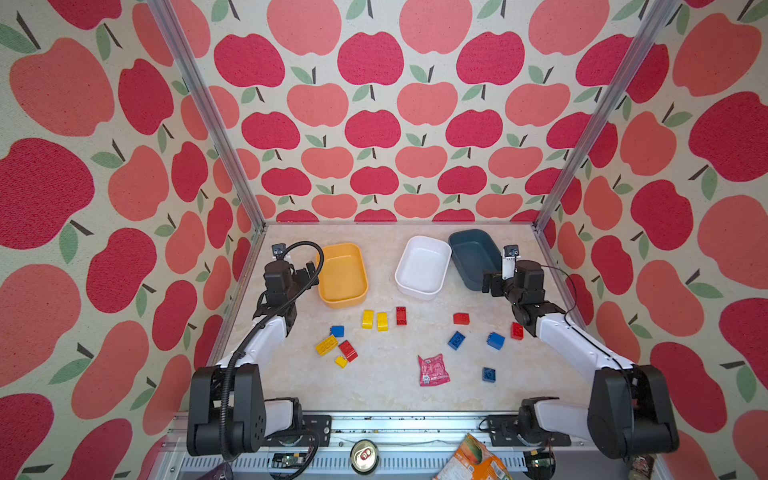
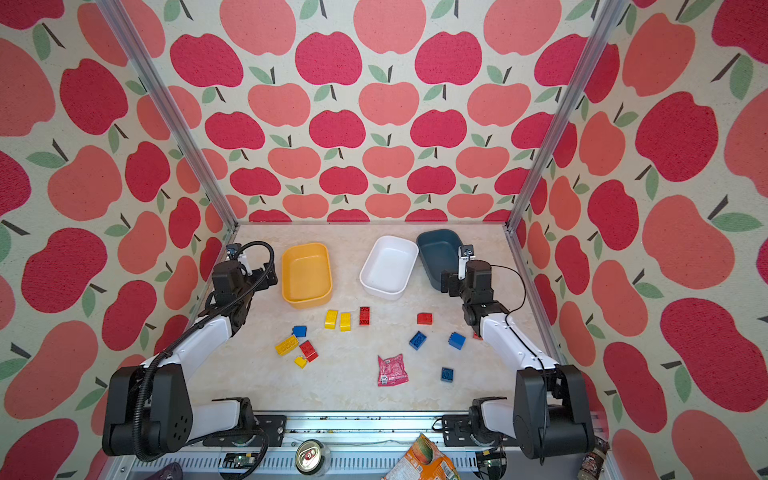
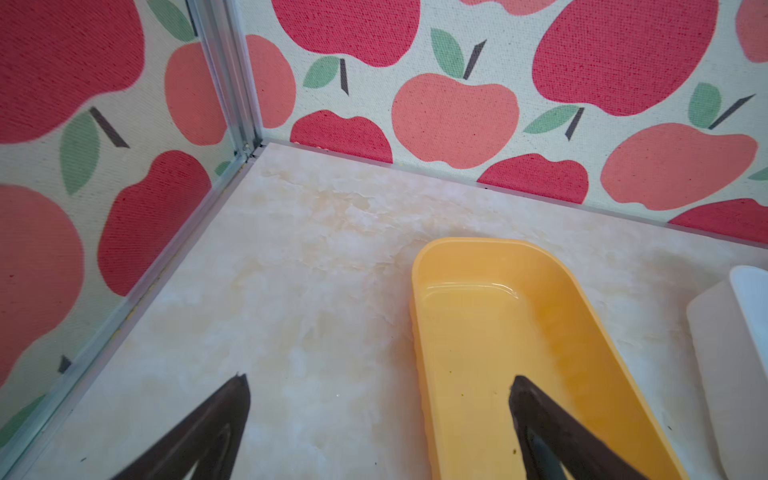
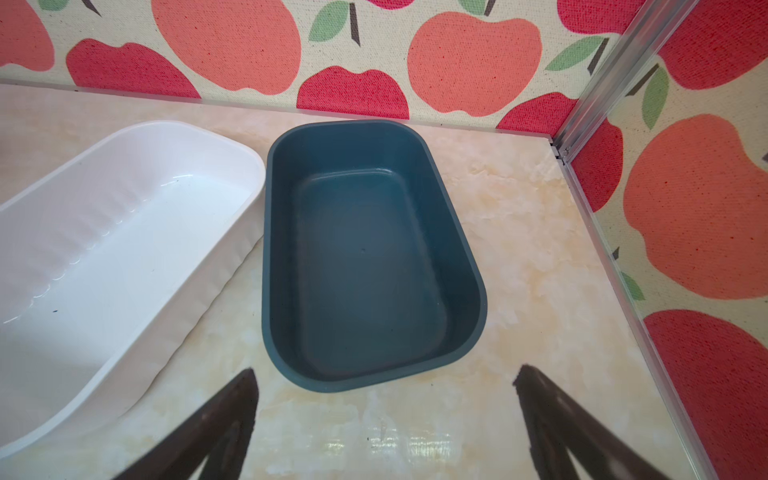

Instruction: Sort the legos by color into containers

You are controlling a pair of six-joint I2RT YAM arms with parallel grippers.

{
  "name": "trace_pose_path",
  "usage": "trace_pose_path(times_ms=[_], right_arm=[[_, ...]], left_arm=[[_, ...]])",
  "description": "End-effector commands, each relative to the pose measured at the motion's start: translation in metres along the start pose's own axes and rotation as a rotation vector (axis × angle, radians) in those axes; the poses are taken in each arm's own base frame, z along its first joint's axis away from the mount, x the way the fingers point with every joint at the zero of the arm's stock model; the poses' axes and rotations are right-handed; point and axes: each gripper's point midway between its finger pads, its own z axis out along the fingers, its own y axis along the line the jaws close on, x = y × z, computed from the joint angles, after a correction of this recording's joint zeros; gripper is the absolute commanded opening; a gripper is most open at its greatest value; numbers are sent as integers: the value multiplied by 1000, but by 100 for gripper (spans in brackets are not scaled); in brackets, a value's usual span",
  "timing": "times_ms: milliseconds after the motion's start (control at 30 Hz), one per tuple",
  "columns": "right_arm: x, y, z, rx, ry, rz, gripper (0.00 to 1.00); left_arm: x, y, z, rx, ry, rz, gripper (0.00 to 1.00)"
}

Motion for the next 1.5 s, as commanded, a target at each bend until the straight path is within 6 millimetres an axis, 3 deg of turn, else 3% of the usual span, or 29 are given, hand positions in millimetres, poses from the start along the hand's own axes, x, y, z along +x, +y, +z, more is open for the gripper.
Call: trace_pose_path(times_ms=[0, 367, 800, 1033, 1467], right_arm=[[-7, 11, -9, -57, 38, 53, 99], [-1, 40, -11, -177, 89, 77, 99], [0, 76, -6, -242, 123, 26, 99], [-5, 84, -5, -256, 123, 16, 99], [8, 92, 0, -273, 166, 12, 99]], left_arm=[[34, -18, 6, 122, 203, -110, 100], [40, -38, 48, 260, 335, -245, 93], [51, -55, 71, 297, 409, -266, 89], [55, -74, 82, 322, 419, -256, 89], [55, -114, 103, 376, 434, -236, 87]])
